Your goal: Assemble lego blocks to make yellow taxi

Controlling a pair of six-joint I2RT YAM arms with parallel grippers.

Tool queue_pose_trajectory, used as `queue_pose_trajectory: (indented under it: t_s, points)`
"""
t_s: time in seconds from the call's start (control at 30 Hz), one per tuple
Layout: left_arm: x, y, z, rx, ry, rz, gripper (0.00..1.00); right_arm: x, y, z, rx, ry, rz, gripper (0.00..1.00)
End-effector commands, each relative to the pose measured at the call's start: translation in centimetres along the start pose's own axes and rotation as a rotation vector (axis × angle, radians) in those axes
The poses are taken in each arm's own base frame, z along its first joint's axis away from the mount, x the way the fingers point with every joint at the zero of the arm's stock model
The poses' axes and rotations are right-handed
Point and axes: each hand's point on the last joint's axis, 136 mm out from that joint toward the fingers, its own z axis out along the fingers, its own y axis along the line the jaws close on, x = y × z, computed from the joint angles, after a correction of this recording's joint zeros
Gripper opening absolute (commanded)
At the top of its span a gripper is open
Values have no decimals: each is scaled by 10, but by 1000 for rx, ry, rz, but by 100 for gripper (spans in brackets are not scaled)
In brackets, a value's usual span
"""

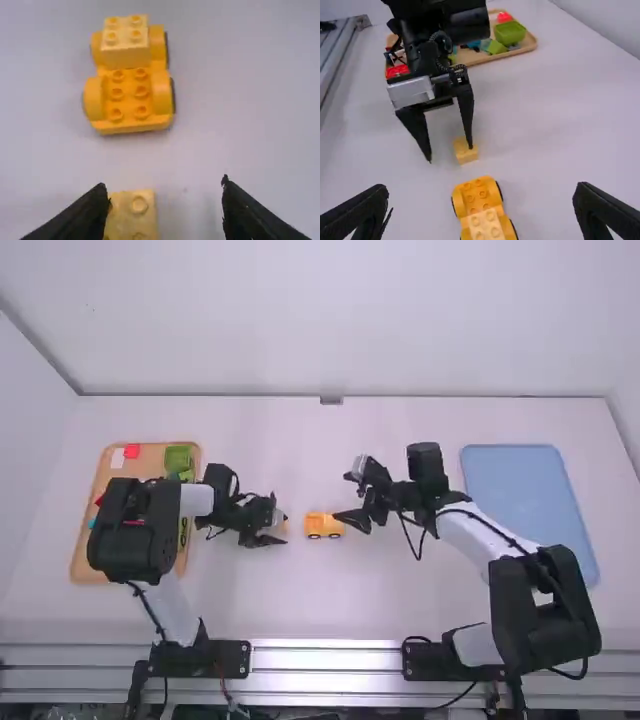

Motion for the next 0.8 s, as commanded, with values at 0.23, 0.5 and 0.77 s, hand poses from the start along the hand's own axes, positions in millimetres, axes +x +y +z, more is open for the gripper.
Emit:
queue_pose_trajectory:
  t_s: [0.23,0.5,0.77]
  points:
    - [1,-8,7,-1,-40,-33,68,-13,16,7,-43,-26,-98,98]
    - [-21,-2,-8,23,-56,-21,71,-14,3,7,26,-11,-94,98]
    - [-20,-1,-16,54,13,-34,90,-13,-2,3,40,-10,-90,98]
